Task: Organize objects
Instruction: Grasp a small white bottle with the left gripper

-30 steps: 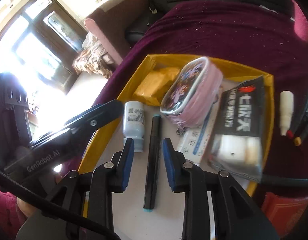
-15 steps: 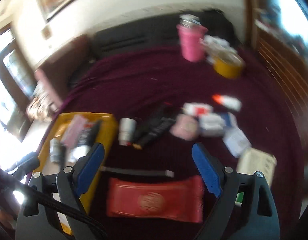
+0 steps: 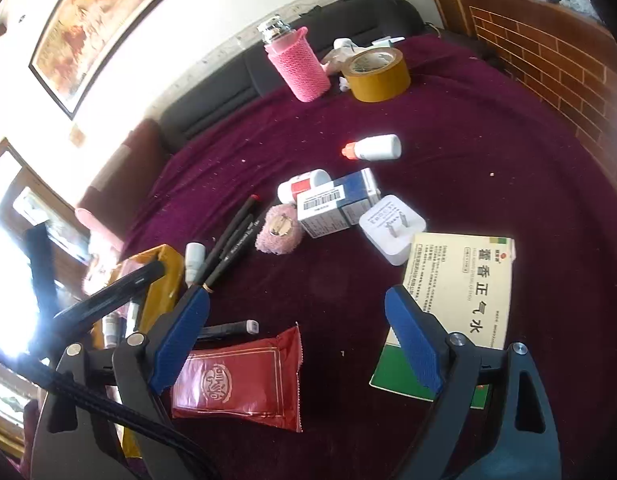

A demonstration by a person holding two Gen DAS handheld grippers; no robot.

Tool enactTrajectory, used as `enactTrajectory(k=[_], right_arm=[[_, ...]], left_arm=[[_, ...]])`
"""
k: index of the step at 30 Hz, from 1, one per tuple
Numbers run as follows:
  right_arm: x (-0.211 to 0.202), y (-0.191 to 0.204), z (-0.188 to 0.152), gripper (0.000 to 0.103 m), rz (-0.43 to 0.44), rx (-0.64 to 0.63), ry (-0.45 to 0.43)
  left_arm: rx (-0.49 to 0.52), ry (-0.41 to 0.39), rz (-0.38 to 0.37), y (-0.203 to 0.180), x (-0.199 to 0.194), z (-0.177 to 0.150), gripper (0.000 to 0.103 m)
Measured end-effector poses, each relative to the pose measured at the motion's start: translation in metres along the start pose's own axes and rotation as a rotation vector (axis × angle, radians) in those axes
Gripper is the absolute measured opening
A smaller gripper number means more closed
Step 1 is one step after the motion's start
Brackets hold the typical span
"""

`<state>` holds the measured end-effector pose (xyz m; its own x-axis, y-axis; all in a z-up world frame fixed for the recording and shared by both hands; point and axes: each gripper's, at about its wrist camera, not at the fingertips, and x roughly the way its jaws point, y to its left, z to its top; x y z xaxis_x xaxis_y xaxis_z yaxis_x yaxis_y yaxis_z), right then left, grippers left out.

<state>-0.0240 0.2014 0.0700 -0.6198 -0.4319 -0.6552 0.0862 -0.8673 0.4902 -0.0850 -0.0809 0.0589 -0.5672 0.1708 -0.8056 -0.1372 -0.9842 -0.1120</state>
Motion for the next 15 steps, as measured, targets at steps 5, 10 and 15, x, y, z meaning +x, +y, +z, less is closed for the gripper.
enactTrajectory(k=[5, 10, 15], right_arm=[[0.003, 0.0, -0.003, 0.09, 0.043, -0.033, -0.013], [0.009, 0.001, -0.006, 0.09, 0.082, -0.044, -0.006], [0.011, 0.0, -0.005, 0.09, 0.086, -0.04, 0.001]], left_arm=[[0.028, 0.06, 0.084, -0.008, 0.037, 0.005, 0.042], [0.001, 0.083, 0.087, -0.007, 0.054, 0.01, 0.02], [-0.006, 0.072, 0.076, -0.008, 0.048, 0.006, 0.021]])
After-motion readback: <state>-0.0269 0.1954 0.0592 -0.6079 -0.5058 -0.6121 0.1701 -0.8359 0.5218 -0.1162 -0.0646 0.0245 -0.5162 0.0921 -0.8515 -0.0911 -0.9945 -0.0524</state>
